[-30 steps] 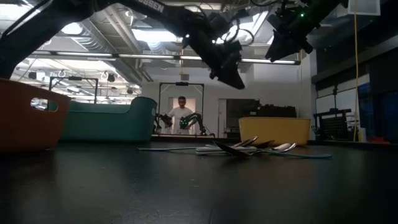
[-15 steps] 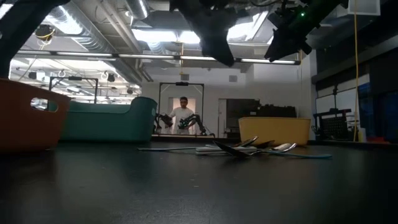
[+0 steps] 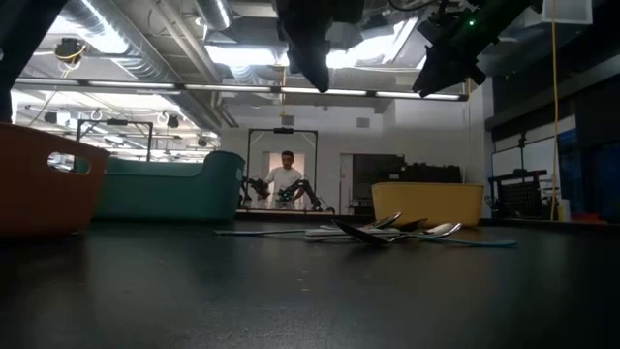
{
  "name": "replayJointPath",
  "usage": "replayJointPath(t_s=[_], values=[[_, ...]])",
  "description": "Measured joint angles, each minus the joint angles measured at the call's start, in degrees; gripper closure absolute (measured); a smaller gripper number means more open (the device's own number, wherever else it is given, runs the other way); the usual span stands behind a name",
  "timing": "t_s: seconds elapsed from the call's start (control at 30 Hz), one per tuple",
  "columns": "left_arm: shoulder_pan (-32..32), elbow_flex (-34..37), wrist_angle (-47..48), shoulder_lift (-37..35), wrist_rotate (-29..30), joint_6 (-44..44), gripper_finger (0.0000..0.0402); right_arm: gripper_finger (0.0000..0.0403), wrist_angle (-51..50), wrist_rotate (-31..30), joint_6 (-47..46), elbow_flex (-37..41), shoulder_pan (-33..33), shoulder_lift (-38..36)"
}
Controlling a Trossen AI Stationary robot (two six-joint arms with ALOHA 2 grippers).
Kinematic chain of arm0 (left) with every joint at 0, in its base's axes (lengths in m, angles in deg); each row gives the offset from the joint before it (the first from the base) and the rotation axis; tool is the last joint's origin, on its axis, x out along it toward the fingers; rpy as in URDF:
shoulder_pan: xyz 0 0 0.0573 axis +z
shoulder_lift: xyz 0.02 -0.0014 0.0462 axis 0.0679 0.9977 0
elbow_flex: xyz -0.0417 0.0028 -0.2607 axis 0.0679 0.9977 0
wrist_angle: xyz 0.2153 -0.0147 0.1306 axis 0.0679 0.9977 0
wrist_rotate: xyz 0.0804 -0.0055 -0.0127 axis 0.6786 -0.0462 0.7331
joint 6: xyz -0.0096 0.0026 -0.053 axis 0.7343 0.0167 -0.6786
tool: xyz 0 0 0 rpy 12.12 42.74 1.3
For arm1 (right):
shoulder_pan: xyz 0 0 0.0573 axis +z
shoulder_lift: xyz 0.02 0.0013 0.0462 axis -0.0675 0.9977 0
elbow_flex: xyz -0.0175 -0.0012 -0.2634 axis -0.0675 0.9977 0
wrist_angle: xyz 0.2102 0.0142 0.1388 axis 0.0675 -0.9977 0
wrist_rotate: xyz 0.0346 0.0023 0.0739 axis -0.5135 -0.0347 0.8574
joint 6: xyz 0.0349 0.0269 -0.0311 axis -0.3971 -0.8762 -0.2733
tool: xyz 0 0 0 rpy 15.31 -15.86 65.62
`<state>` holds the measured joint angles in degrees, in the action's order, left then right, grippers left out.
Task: Sort silverware by color (type)
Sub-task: Put the violet spoon into the transparent bin
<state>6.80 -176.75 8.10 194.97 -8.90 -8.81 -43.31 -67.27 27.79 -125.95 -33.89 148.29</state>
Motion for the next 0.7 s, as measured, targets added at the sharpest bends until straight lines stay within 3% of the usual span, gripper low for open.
replayJointPath(t_s=[0.33, 0.7], values=[[-6.1, 3.4, -2.3, 0.2, 7.6, -4.6, 0.0312, 0.0297, 0.0, 0.0, 0.0, 0.0, 0.0, 0.0], [-7.2, 20.1, -19.3, 0.3, 8.2, -6.9, 0.0312, 0.0297, 0.0, 0.0, 0.0, 0.0, 0.0, 0.0]])
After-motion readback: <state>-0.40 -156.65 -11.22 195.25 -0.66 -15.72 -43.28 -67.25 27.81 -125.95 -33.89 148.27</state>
